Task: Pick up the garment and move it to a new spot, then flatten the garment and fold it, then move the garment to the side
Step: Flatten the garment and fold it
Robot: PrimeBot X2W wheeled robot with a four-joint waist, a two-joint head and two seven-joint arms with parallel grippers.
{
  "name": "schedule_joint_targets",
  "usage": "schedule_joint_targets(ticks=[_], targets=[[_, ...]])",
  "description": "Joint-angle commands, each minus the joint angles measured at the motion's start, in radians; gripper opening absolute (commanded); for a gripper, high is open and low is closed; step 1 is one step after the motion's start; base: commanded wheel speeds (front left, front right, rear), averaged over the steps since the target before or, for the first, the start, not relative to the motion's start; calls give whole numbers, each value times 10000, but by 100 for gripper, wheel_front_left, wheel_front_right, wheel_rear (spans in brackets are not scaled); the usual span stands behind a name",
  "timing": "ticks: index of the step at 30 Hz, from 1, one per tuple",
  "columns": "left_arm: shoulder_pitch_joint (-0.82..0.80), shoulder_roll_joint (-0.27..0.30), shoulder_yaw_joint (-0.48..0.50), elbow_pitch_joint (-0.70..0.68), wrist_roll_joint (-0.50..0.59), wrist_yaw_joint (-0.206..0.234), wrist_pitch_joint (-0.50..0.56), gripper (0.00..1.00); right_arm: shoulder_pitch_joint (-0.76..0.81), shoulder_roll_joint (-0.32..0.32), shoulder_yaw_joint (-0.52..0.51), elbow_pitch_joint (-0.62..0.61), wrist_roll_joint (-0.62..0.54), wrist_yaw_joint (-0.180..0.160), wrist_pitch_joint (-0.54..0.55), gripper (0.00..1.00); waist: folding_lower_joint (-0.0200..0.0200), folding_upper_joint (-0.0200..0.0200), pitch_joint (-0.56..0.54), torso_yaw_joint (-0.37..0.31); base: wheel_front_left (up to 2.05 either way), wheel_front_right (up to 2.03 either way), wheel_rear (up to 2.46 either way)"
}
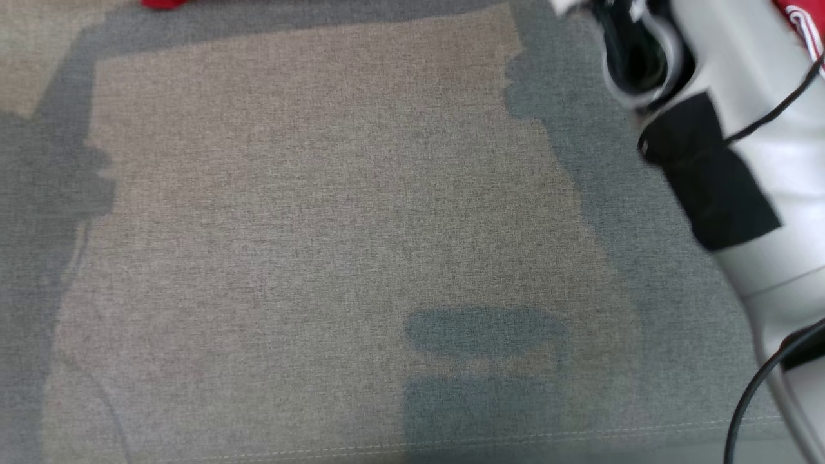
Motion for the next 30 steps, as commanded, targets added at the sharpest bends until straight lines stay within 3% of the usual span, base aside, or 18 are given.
schedule_joint_targets(ticks=[1,3,8,12,19,30], targets=[[667,487,545,-200,-246,2,-44,0,740,148,228,105,246,-4,260,0,0,0,75,-8,0,0,0],[1159,454,458,-267,-303,2,-45,0,1033,148,400,229,414,-4,556,0,0,0,74,-9,0,0,0],[3252,343,-678,-702,-276,2,-46,0,2411,148,1542,225,1032,-4,2451,0,0,0,-209,9,0,0,0],[4158,36,-1001,-569,-188,2,-46,0,3183,148,1832,-62,1218,-4,2974,0,0,0,-621,70,0,0,0],[5326,-644,-938,-166,78,2,-46,0,4350,57,1523,-129,1184,-4,3702,0,0,0,-1716,193,0,0,0],[6937,-920,-1256,389,230,2,-47,0,6601,-1343,513,-1465,1114,-4,4663,0,0,0,-3215,210,0,0,0]])
